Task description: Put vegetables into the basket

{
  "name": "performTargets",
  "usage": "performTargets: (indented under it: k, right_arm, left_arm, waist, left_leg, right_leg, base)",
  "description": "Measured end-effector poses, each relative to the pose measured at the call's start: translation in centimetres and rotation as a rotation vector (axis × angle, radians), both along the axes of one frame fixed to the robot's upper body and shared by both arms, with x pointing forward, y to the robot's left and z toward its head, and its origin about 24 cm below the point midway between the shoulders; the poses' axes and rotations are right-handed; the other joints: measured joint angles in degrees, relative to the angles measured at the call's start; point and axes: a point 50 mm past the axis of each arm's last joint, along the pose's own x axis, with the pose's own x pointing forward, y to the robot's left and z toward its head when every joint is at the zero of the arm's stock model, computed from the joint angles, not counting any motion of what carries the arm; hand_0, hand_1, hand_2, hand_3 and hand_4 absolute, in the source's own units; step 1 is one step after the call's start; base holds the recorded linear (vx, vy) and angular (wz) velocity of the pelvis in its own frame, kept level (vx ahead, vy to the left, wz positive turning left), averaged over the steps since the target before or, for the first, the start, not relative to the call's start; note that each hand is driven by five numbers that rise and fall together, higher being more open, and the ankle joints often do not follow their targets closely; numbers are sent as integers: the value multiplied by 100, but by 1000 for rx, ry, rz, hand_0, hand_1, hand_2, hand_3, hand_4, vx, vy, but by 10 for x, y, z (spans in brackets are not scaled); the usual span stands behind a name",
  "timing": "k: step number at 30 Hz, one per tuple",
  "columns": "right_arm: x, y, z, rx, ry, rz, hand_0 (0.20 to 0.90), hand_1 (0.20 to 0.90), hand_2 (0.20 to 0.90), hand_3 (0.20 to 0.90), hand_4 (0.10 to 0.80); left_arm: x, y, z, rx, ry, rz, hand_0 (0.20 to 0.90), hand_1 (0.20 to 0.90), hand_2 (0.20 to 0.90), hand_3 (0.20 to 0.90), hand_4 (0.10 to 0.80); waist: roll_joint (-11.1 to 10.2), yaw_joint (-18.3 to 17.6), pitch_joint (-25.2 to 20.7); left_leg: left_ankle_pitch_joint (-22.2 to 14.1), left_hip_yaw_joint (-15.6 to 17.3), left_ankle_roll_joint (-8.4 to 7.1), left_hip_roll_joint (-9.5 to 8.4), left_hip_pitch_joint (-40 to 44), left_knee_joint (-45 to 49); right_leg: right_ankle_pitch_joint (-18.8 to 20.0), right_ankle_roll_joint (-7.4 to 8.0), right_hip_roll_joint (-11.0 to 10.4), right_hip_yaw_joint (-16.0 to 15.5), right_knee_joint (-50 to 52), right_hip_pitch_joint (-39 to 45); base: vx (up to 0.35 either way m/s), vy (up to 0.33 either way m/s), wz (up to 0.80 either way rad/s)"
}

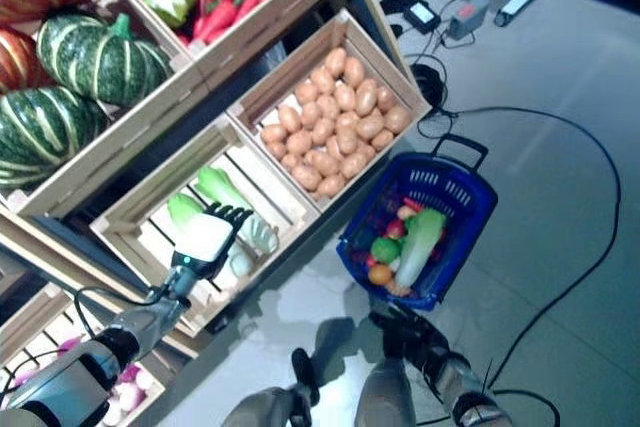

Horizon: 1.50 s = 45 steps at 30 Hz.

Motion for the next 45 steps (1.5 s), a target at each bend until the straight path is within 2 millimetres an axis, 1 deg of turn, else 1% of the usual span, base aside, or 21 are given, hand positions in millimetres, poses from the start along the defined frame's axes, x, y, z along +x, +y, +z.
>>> performTargets:
  k: [1,4,6,7,8,10,11,13,17,21,23,25,27,32,35,38,39,42,45]
  right_arm:
    - [4,0,3,7,-16,-10,900,900,900,900,800]
    - [9,-2,7,31,-50,-43,900,900,900,900,800]
    - [9,-3,8,30,-50,-45,900,900,900,900,800]
    - [9,-2,8,30,-50,-45,900,900,900,900,800]
    - [9,-3,7,30,-49,-45,900,900,900,900,800]
    - [9,-3,7,30,-49,-45,900,900,900,900,800]
    - [9,-3,8,29,-49,-45,900,900,900,900,800]
    - [9,-3,8,29,-50,-45,900,900,900,900,800]
    - [11,-1,8,51,-57,-63,900,900,900,900,800]
    - [13,-1,9,58,-64,-69,900,900,900,900,800]
    - [14,0,10,76,-72,-88,900,900,900,900,800]
    - [16,0,11,80,-78,-90,900,900,900,900,800]
    - [20,1,14,85,-93,-88,900,900,900,900,800]
    - [40,6,28,131,-161,-109,900,900,900,900,800]
    - [49,8,35,136,-191,-104,900,900,900,900,800]
    - [50,8,36,137,-195,-104,900,900,900,900,800]
    - [51,7,36,142,-198,-112,900,900,900,900,800]
    - [52,6,38,154,-208,-128,900,900,900,900,800]
    - [55,5,41,155,-220,-130,900,900,900,900,800]
  left_arm:
    - [1,4,2,13,1,4,900,900,900,900,800]
    - [0,13,2,37,19,22,900,900,900,900,800]
    - [0,19,5,47,17,34,900,900,900,900,800]
    - [0,21,6,53,15,41,900,900,900,900,800]
    - [0,23,5,47,18,54,900,900,900,900,800]
    - [-1,27,4,42,25,73,900,900,900,900,800]
    - [-1,28,5,39,25,83,900,900,900,900,800]
    - [1,29,7,42,19,84,900,900,900,900,800]
    - [6,28,13,44,0,81,900,900,900,900,800]
    - [10,28,18,50,-17,83,900,900,900,900,800]
    - [13,27,21,50,-24,82,900,900,900,900,800]
    - [14,27,22,53,-27,84,900,900,900,900,800]
    - [16,28,25,61,-30,90,900,900,900,900,800]
    - [26,32,39,84,-48,109,900,900,900,900,800]
    - [30,36,44,96,-47,132,900,900,900,900,800]
    - [31,41,46,110,-40,153,900,900,900,900,800]
    - [31,42,46,108,-40,159,900,900,900,900,800]
    - [32,45,47,103,-41,175,900,900,900,900,800]
    - [36,45,54,111,-66,185,900,900,900,900,800]
  waist:
    - [-93,10,64]
    - [-145,33,92]
    - [-162,-3,102]
    - [-199,-18,126]
    - [-221,-43,138]
    - [-237,-40,147]
    - [-262,-50,157]
    - [-289,-63,173]
    - [-374,-68,227]
    - [-424,-82,279]
    - [-439,-83,292]
    - [-446,-84,301]
    - [-450,-86,315]
    - [-488,-79,552]
    - [-493,-80,555]
    - [-537,-75,583]
    - [-544,-77,587]
    - [-551,-73,591]
    - [-566,-71,600]
  left_leg:
    - [-123,30,-2,-24,-27,222]
    - [-471,52,-5,26,-324,925]
    - [-669,13,-48,94,-579,1402]
    - [-759,-12,-65,127,-686,1633]
    - [-851,-44,-80,174,-809,1869]
    - [-974,-48,-116,265,-966,2140]
    - [-1055,-62,-129,313,-1094,2366]
    - [-1202,-110,-153,400,-1323,2735]
    - [-1384,-221,-180,518,-1734,3313]
    - [-1438,-246,-171,600,-2037,3635]
    - [-1454,-300,-191,615,-2183,3744]
    - [-1471,-338,-172,617,-2312,3853]
    - [-1472,-360,-166,622,-2432,3923]
    - [-1547,-419,-129,669,-2689,4248]
    - [-1605,-478,-136,691,-2935,4449]
    - [-1634,-500,-111,696,-3049,4593]
    - [-1654,-516,-135,697,-3108,4639]
    - [-1658,-544,-133,700,-3294,4747]
    - [-1660,-594,-130,703,-3479,4860]
  right_leg:
    - [-182,11,-104,32,365,-120]
    - [-449,-38,-224,53,961,-389]
    - [-610,-85,-244,64,1323,-574]
    - [-690,-147,-256,71,1530,-669]
    - [-777,-176,-262,74,1716,-763]
    - [-864,-196,-245,97,1915,-890]
    - [-926,-241,-235,144,2097,-1010]
    - [-1055,-266,-234,165,2395,-1205]
    - [-1197,-336,-222,168,2842,-1540]
    - [-1215,-352,-221,174,3062,-1789]
    - [-1210,-349,-226,170,3126,-1901]
    - [-1211,-351,-239,169,3206,-1995]
    - [-1207,-350,-243,164,3245,-2091]
    - [-1227,-378,-259,162,3468,-2285]
    - [-1251,-393,-267,156,3616,-2488]
    - [-1299,-415,-295,160,3760,-2602]
    - [-1315,-416,-302,159,3810,-2652]
    - [-1321,-425,-310,164,3907,-2822]
    - [-1322,-428,-315,156,3990,-2968]
  base:
    - [-47,-17,-9]
    - [-39,3,-6]
    - [-48,12,5]
    - [-51,2,8]
    - [-50,-4,4]
    - [-70,-3,-4]
    - [-95,2,-5]
    - [-74,9,1]
    - [-57,15,3]
    - [-45,1,3]
    - [-58,-21,8]
    - [-62,-22,8]
    - [-51,-14,5]
    - [-45,-20,2]
    - [-40,-8,4]
    - [-13,-3,2]
    - [-37,-5,4]
    - [-42,-1,4]
    - [-35,-6,5]
